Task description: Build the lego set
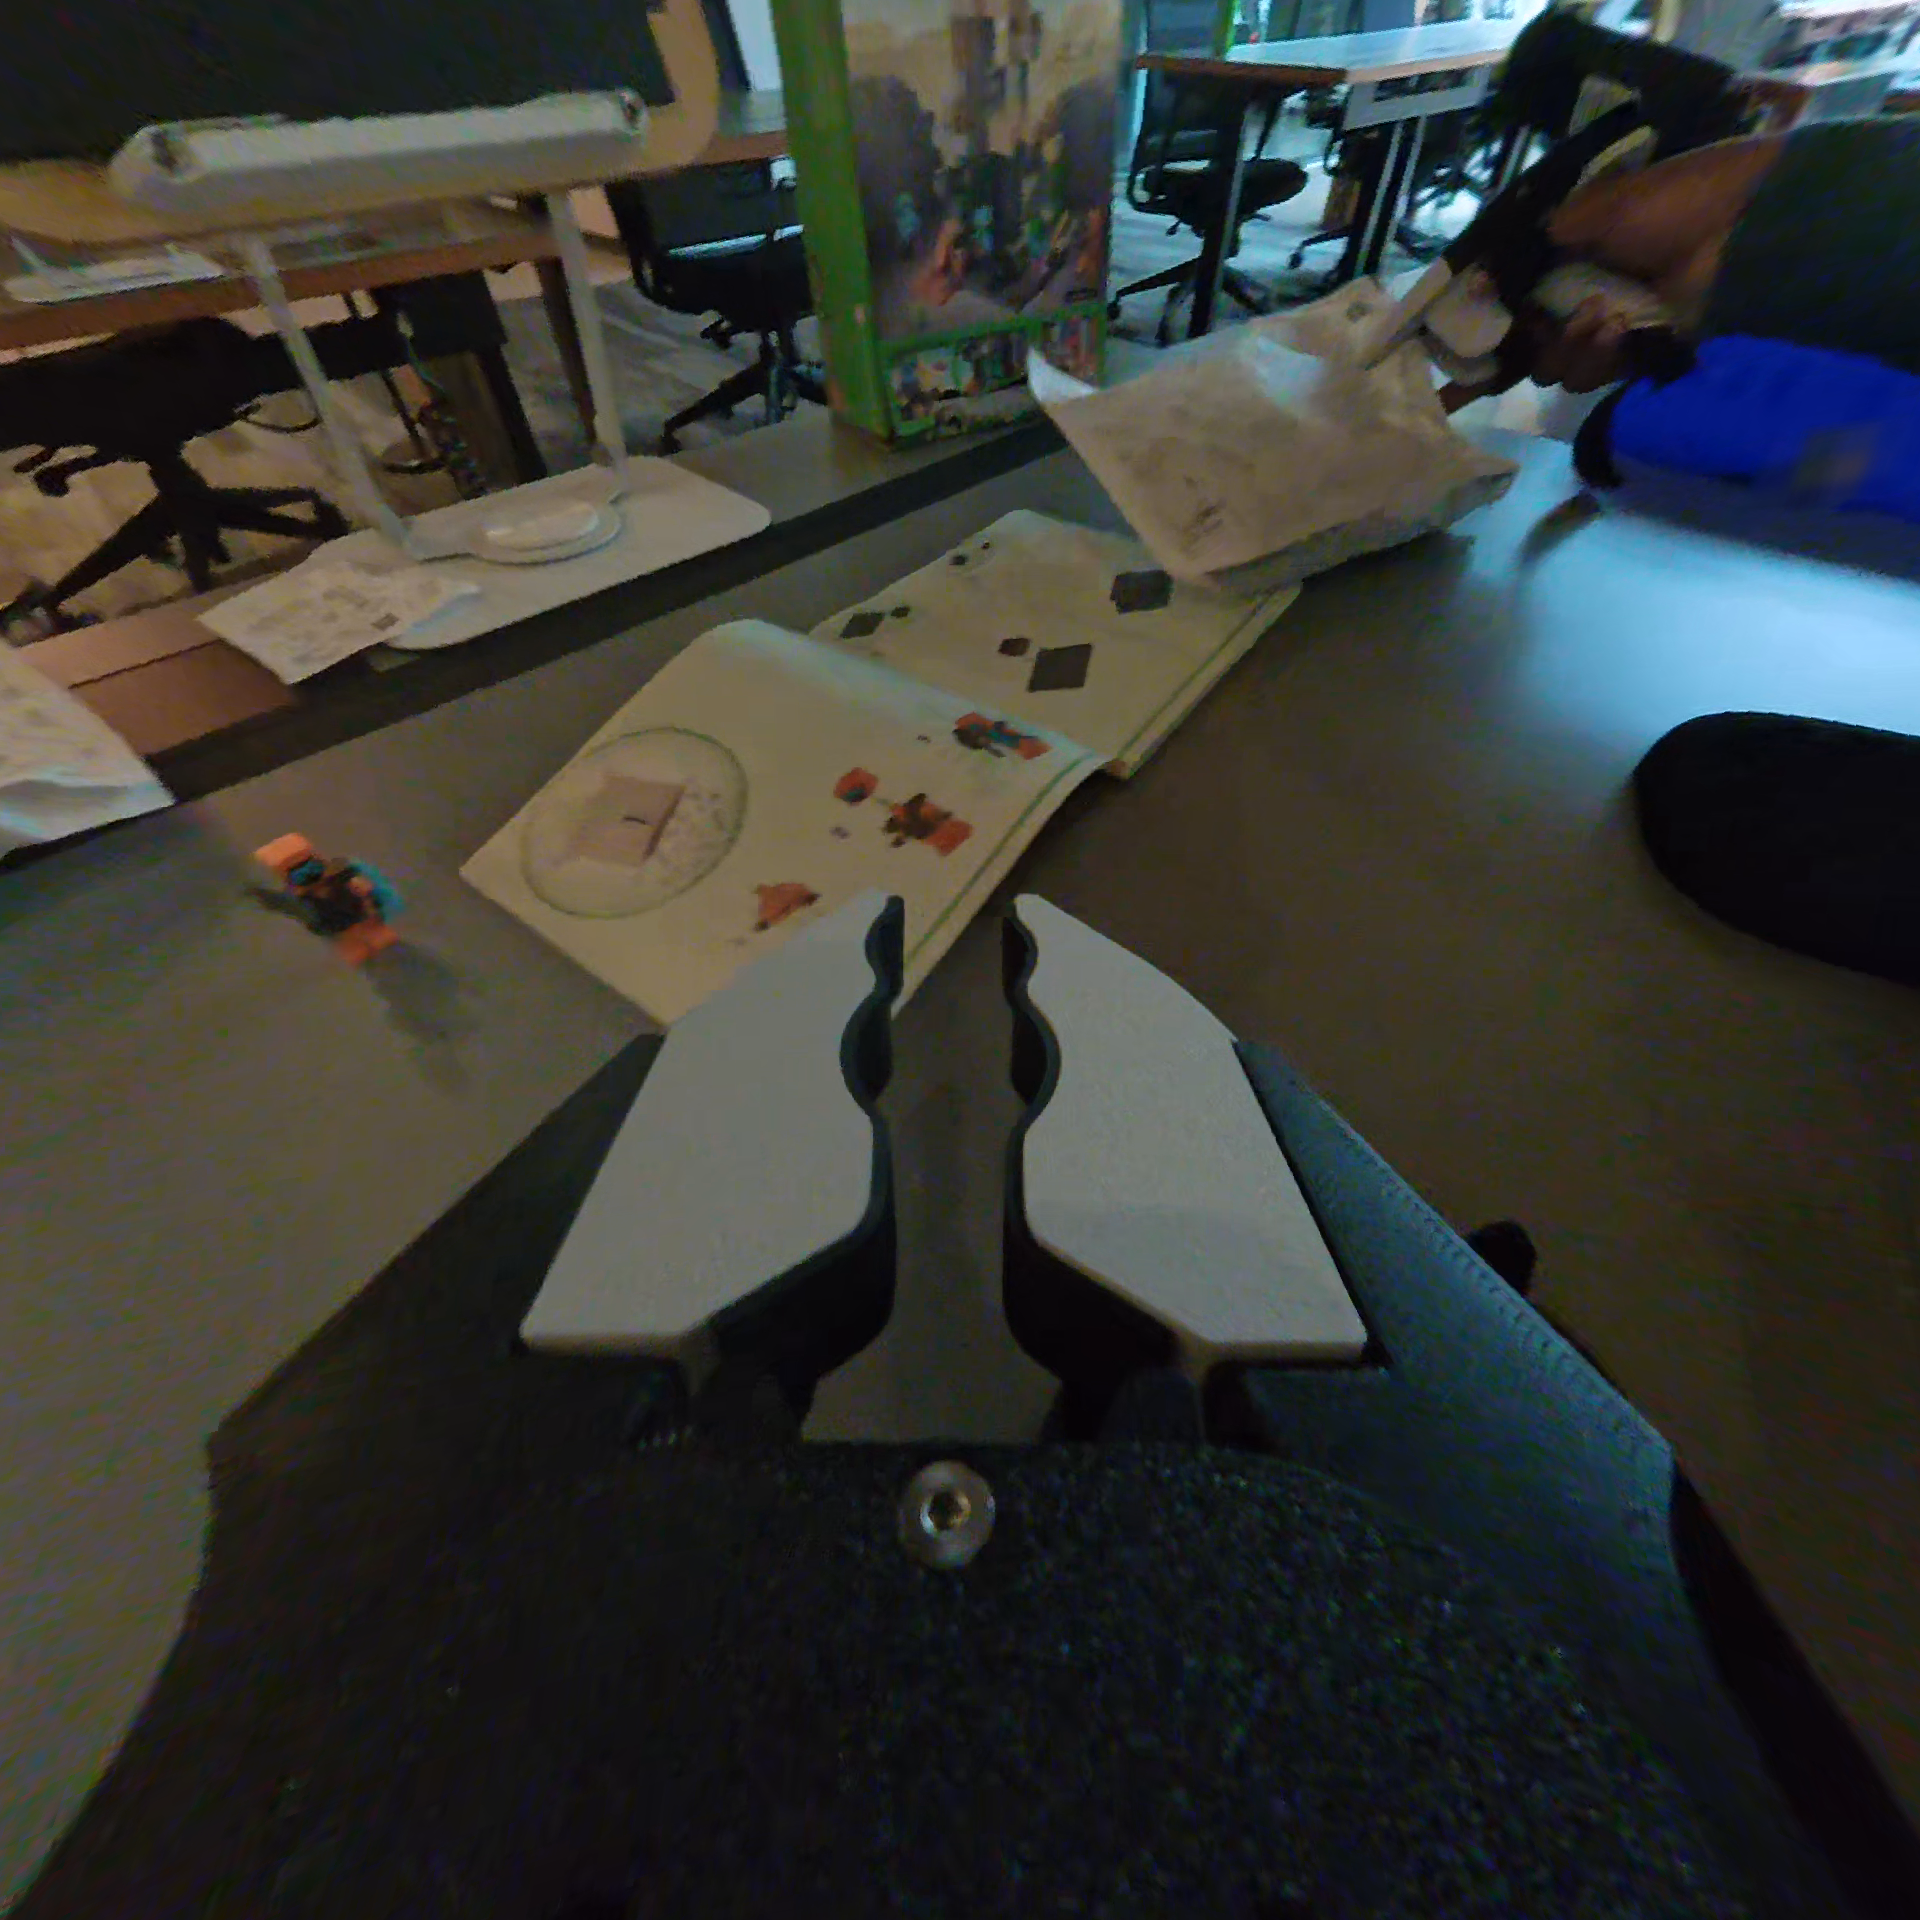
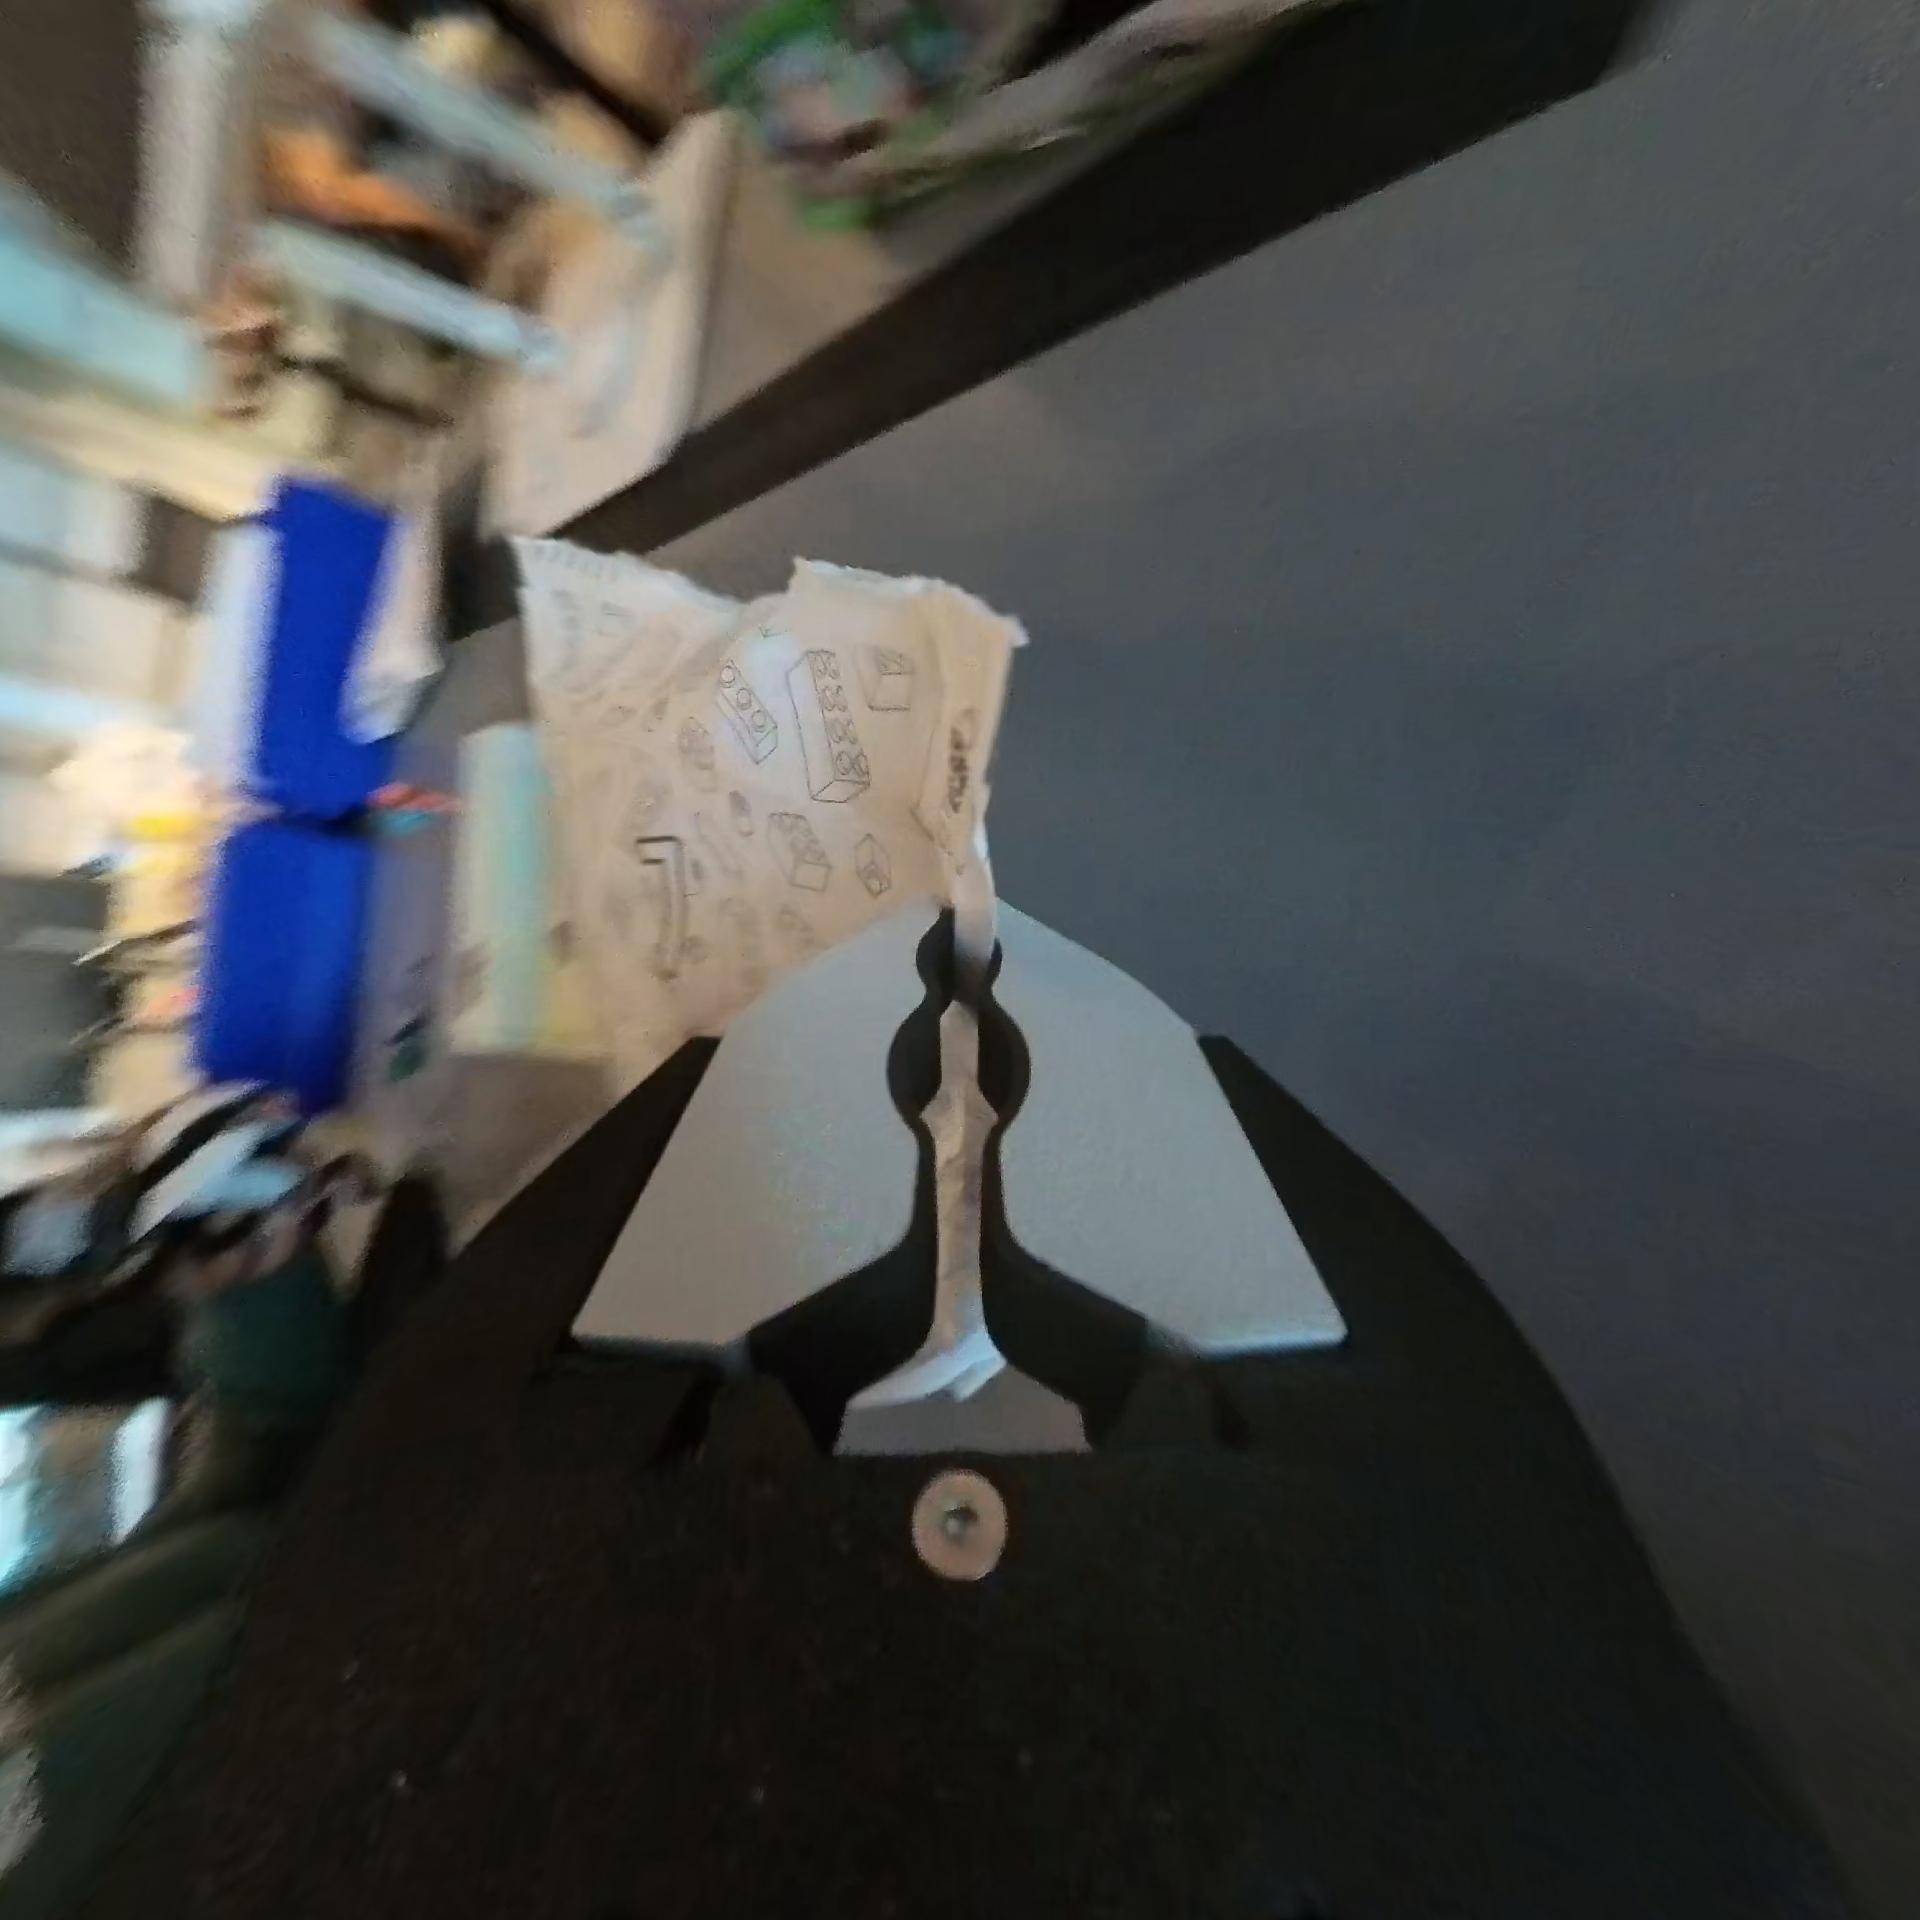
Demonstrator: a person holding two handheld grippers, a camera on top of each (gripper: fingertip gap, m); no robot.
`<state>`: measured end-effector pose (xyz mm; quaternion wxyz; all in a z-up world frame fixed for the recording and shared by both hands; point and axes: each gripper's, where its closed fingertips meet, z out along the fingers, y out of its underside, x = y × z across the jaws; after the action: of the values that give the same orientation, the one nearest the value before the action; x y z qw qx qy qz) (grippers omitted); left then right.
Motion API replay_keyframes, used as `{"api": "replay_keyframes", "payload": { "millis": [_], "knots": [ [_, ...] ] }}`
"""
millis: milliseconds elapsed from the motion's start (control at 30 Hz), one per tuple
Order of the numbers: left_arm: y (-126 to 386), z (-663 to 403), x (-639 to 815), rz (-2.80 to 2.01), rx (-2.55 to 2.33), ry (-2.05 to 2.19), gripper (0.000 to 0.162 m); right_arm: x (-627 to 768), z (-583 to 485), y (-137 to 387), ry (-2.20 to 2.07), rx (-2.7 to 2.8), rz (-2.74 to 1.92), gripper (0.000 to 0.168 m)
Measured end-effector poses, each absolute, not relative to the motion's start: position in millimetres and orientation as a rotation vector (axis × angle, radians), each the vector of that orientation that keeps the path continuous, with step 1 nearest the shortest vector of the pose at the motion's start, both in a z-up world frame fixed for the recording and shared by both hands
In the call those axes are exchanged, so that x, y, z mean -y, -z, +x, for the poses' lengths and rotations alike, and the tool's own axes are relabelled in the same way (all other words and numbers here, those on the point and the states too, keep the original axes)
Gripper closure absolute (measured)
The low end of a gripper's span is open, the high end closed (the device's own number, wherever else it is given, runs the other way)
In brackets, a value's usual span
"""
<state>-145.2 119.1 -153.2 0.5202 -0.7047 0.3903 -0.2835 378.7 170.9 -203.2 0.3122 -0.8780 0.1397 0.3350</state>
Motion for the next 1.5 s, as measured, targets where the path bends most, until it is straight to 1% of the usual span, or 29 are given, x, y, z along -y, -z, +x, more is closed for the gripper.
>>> {"api": "replay_keyframes", "payload": {
  "millis": [100, 333, 400, 433, 500, 567, 633, 667, 733, 767, 800, 933, 1033, 1100, 1167, 1200, 1233, 1267, 1333, 1500],
  "knots": [
    [160, -156, -121, -1.723, -0.917, 0.639, 0.145, -179, 401, 215, -0.761, -0.409, -2.370, 0.166],
    [174, -154, -110, -1.766, -0.988, 0.646, 0.147, -176, 458, 222, -0.566, -0.493, -2.396, 0.164],
    [179, -148, -106, -1.763, -1.026, 0.641, 0.147, -171, 469, 222, -0.511, -0.467, -2.415, 0.159],
    [180, -145, -107, -1.760, -1.039, 0.639, 0.147, -168, 473, 220, -0.472, -0.431, -2.429, 0.152],
    [181, -141, -106, -1.754, -1.055, 0.641, 0.147, -163, 484, 213, -0.320, -0.344, -2.469, 0.126],
    [184, -139, -104, -1.751, -1.061, 0.657, 0.147, -162, 495, 197, -0.144, -0.235, -2.465, 0.103],
    [186, -137, -102, -1.749, -1.065, 0.661, 0.147, -165, 496, 169, 0.020, -0.076, -2.397, 0.096],
    [188, -136, -100, -1.748, -1.067, 0.665, 0.147, -169, 483, 153, 0.046, 0.028, -2.343, 0.097],
    [191, -132, -99, -1.747, -1.072, 0.674, 0.147, -174, 422, 131, -0.011, 0.320, -2.239, 0.108],
    [192, -131, -99, -1.747, -1.075, 0.675, 0.147, -174, 380, 129, -0.064, 0.483, -2.195, 0.112],
    [193, -129, -98, -1.749, -1.081, 0.678, 0.147, -171, 337, 134, -0.106, 0.643, -2.167, 0.112],
    [202, -111, -100, -1.767, -1.162, 0.683, 0.148, -154, 178, 189, -0.256, 1.174, -2.068, 0.106],
    [215, -91, -112, -1.793, -1.291, 0.603, 0.143, -151, 105, 231, -0.287, 1.412, -2.032, 0.103],
    [228, -81, -123, -1.782, -1.406, 0.483, 0.136, -157, 77, 242, -0.317, 1.461, -2.013, 0.103],
    [245, -78, -136, -1.780, -1.513, 0.348, 0.130, -162, 62, 251, -0.351, 1.475, -2.035, 0.107],
    [250, -78, -143, -1.778, -1.541, 0.301, 0.131, -164, 58, 255, -0.367, 1.471, -2.049, 0.112],
    [252, -77, -151, -1.773, -1.535, 0.272, 0.137, -166, 53, 256, -0.397, 1.443, -2.058, 0.116],
    [253, -77, -158, -1.777, -1.527, 0.260, 0.139, -169, 49, 257, -0.407, 1.412, -2.067, 0.121],
    [252, -79, -171, -1.799, -1.513, 0.237, 0.139, -174, 43, 256, -0.401, 1.366, -2.070, 0.125],
    [250, -96, -210, -1.848, -1.443, 0.120, 0.140, -193, 28, 256, -0.361, 1.229, -2.136, 0.127]
  ]
}}
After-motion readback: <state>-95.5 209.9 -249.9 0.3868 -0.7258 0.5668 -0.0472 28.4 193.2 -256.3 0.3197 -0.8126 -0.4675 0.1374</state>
